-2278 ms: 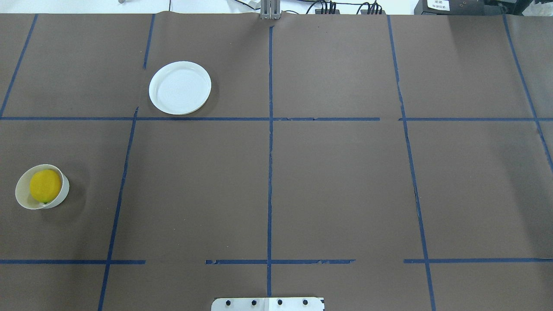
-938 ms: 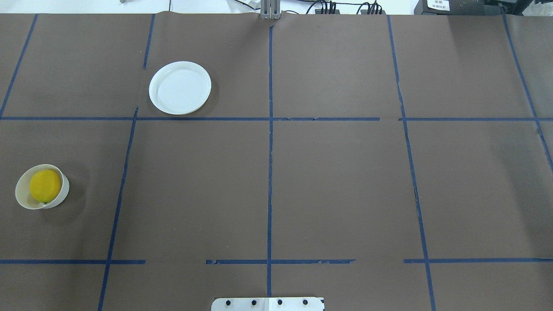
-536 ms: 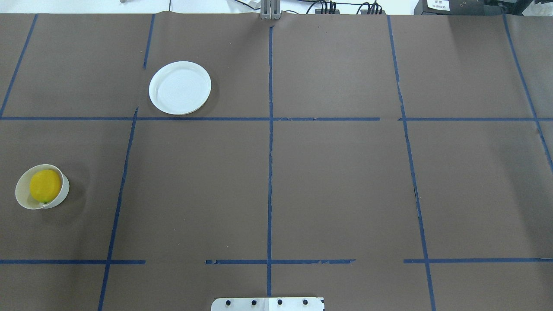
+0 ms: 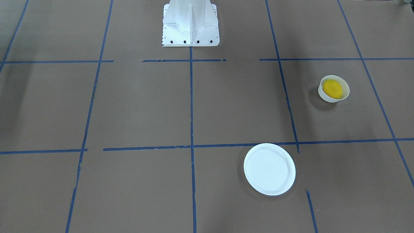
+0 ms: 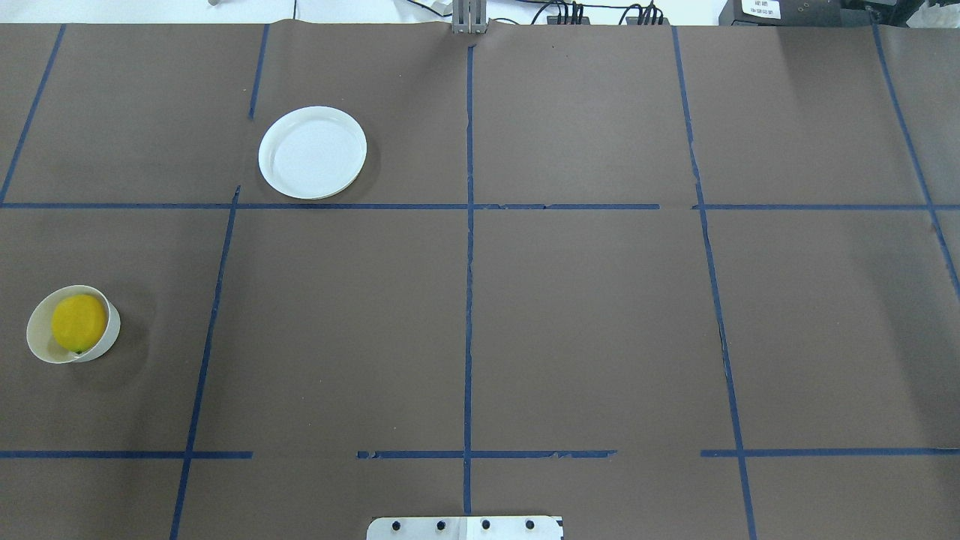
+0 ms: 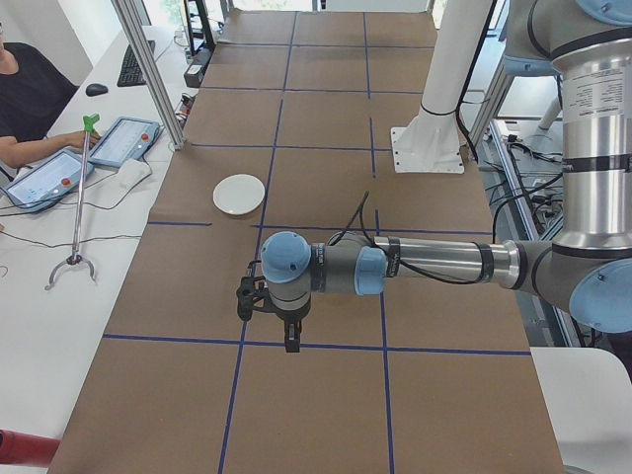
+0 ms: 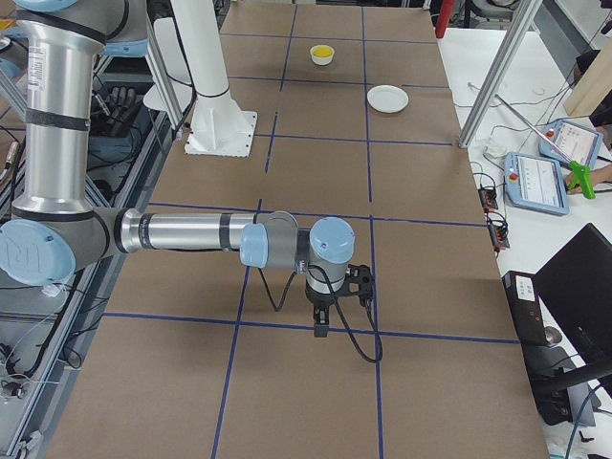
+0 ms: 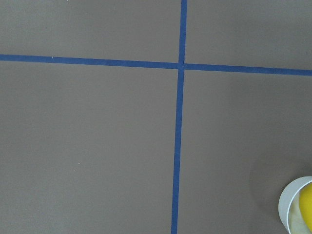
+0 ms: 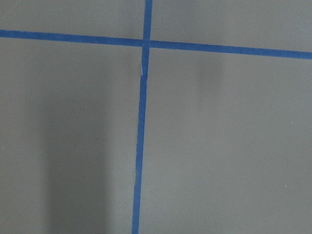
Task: Move lemon from plate to bowl
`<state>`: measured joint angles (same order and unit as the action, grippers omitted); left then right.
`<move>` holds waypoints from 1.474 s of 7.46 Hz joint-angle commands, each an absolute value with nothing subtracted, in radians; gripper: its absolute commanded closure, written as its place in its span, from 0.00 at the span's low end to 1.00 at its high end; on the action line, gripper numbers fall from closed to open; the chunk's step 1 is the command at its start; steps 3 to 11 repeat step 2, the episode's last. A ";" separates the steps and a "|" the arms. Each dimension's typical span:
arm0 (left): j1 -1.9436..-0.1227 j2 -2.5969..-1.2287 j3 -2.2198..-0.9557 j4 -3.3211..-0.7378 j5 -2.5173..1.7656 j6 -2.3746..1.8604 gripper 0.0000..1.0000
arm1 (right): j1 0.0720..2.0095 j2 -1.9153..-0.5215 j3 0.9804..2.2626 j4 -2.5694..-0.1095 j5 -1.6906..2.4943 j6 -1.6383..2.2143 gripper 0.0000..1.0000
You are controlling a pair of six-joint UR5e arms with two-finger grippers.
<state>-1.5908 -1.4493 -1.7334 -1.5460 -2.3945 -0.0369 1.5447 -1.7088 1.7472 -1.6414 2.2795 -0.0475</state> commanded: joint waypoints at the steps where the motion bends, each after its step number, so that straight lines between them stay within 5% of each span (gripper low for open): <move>1: -1.591 -1.450 -1.733 -1.546 -2.395 -0.037 0.00 | 1.545 -1.709 1.747 -1.641 2.279 -0.048 0.00; 11: -1.591 -1.450 -1.733 -1.546 -2.395 -0.037 0.00 | 1.545 -1.709 1.747 -1.641 2.279 -0.048 0.00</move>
